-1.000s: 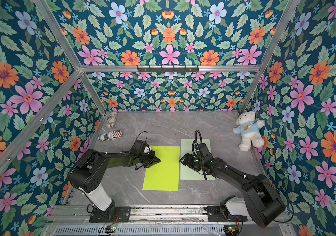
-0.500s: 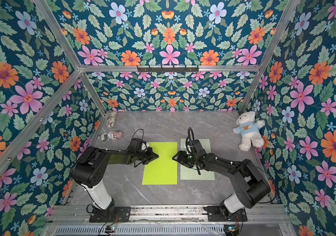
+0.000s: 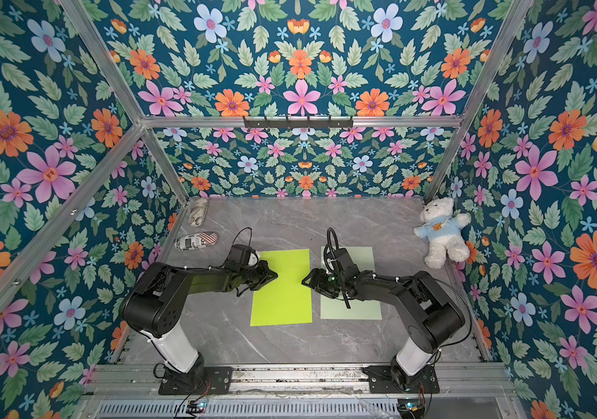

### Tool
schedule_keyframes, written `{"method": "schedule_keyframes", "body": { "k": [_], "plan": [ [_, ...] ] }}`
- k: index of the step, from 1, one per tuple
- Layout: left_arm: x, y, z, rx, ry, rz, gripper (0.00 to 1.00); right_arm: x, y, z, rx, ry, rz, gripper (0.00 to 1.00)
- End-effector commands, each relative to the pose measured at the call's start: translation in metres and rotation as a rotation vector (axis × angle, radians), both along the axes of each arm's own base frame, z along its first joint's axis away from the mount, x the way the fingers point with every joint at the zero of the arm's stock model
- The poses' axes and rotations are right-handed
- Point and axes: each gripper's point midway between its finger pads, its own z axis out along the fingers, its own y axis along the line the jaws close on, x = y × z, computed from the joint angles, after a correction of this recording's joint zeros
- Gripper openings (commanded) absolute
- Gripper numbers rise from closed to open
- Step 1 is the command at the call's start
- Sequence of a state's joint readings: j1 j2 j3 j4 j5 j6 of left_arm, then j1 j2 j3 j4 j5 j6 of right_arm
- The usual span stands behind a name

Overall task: Fold the rectangular paper in half along the long edge
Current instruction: Move the paper to the center of the board.

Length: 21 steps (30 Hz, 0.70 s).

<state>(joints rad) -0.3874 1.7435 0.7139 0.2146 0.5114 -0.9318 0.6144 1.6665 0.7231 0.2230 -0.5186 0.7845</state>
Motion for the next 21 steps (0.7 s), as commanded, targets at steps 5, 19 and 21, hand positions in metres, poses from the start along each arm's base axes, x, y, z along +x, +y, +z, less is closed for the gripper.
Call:
{"method": "schedule_keyframes", "body": {
  "k": [5, 19, 21],
  "plan": [
    [-0.031, 0.031, -0.022, 0.160, 0.124, 0.040, 0.11, 0.008, 0.008, -0.005, 0.012, -0.023, -0.001, 0.73],
    [-0.013, 0.048, 0.043, 0.233, -0.077, 0.069, 0.29, 0.003, 0.020, -0.007, -0.037, -0.011, 0.056, 0.73],
    [-0.014, 0.066, 0.054, 0.333, -0.092, 0.090, 0.28, 0.002, 0.019, -0.009, -0.051, -0.005, 0.057, 0.73]
  ]
}}
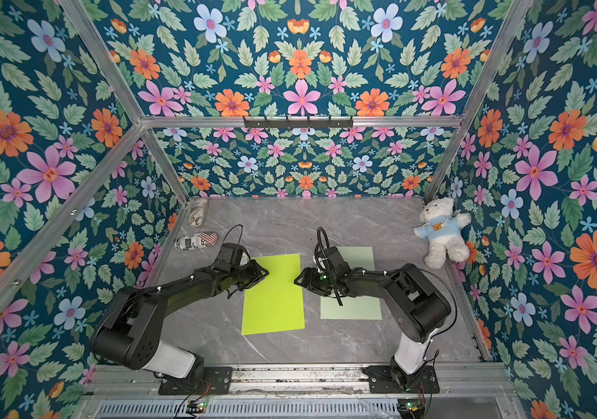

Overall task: Fold the rectangular paper in half along the long edge
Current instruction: Move the paper to the center of the board, then pick up the paper from the center of the board.

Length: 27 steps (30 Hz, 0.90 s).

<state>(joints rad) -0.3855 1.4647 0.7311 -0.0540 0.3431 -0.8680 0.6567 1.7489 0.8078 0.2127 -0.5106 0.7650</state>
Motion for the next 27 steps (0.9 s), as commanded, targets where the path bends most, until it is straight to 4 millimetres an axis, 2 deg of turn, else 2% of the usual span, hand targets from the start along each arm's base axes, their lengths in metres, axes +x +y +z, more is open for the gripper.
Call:
{"method": "schedule_keyframes", "body": {
  "k": [1, 4, 7, 12, 19, 27],
  "plan": [
    [-0.009, 0.042, 0.001, 0.234, 0.013, 0.053, 0.28, -0.004, -0.004, -0.006, -0.043, 0.008, 0.011, 0.73],
    [-0.018, 0.057, 0.007, 0.317, 0.035, 0.060, 0.23, -0.007, -0.004, -0.009, -0.060, 0.018, 0.021, 0.73],
    [-0.031, 0.064, -0.003, 0.340, 0.081, 0.052, 0.15, -0.009, -0.002, -0.012, -0.071, 0.021, 0.030, 0.73],
    [-0.050, 0.065, -0.021, 0.333, 0.133, 0.021, 0.10, -0.008, 0.003, -0.017, -0.079, 0.028, 0.039, 0.73],
    [-0.066, 0.071, -0.028, 0.352, 0.160, 0.002, 0.11, -0.009, 0.005, -0.024, -0.095, 0.039, 0.048, 0.73],
    [-0.072, 0.077, -0.041, 0.387, 0.176, -0.011, 0.11, -0.009, 0.003, -0.025, -0.113, 0.041, 0.049, 0.73]
  ]
}}
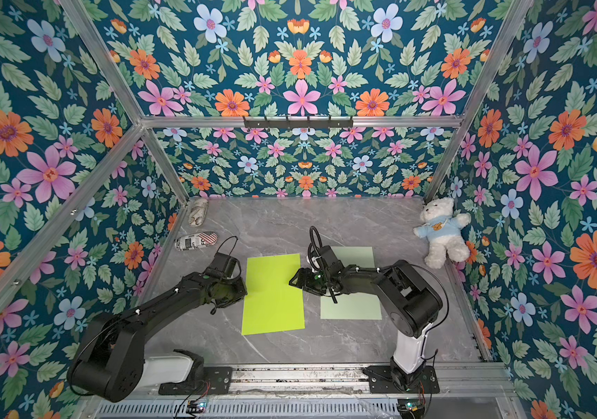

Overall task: Fold the rectangular paper in half along the long edge
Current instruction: Pick up the paper from the center of the board.

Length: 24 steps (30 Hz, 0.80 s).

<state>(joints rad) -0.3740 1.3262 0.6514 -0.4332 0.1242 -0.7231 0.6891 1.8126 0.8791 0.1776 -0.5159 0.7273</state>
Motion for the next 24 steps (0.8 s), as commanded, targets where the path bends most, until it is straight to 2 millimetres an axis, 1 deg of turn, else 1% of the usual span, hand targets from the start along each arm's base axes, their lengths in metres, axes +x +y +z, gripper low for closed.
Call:
{"method": "schedule_keyframes", "body": {
  "k": [1, 6, 12, 24],
  "plan": [
    [-0.001, 0.006, -0.004, 0.038, 0.000, -0.012, 0.11, -0.008, -0.015, -0.020, -0.098, 0.044, -0.013, 0.73],
    [0.001, 0.009, -0.008, 0.059, -0.016, -0.016, 0.12, -0.007, -0.018, -0.021, -0.123, 0.039, -0.013, 0.73],
    [0.006, 0.005, -0.009, 0.034, -0.060, -0.025, 0.13, -0.004, -0.020, -0.021, -0.165, 0.023, -0.011, 0.73],
    [0.002, 0.001, -0.021, 0.005, -0.072, -0.054, 0.13, -0.007, -0.017, -0.027, -0.201, 0.029, 0.013, 0.73]
  ]
}}
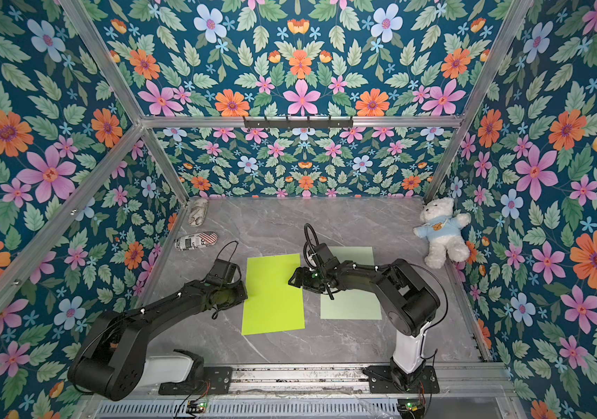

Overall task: Fold the rectangular paper in half along the long edge
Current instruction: Pick up the paper from the center of the board.

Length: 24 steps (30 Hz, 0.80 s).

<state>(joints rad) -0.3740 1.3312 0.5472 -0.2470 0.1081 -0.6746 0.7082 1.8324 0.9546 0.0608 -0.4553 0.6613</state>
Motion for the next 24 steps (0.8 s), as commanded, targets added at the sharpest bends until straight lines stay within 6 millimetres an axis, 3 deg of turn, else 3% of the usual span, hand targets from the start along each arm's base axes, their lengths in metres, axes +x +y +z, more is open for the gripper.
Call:
{"method": "schedule_keyframes", "body": {
  "k": [1, 24],
  "plan": [
    [-0.005, 0.000, -0.005, 0.002, 0.016, -0.018, 0.13, -0.012, -0.018, -0.025, -0.118, 0.058, -0.015, 0.73],
    [-0.011, 0.000, -0.021, 0.013, 0.047, -0.045, 0.14, -0.017, -0.008, -0.030, -0.065, 0.086, 0.019, 0.74]
  ]
}}
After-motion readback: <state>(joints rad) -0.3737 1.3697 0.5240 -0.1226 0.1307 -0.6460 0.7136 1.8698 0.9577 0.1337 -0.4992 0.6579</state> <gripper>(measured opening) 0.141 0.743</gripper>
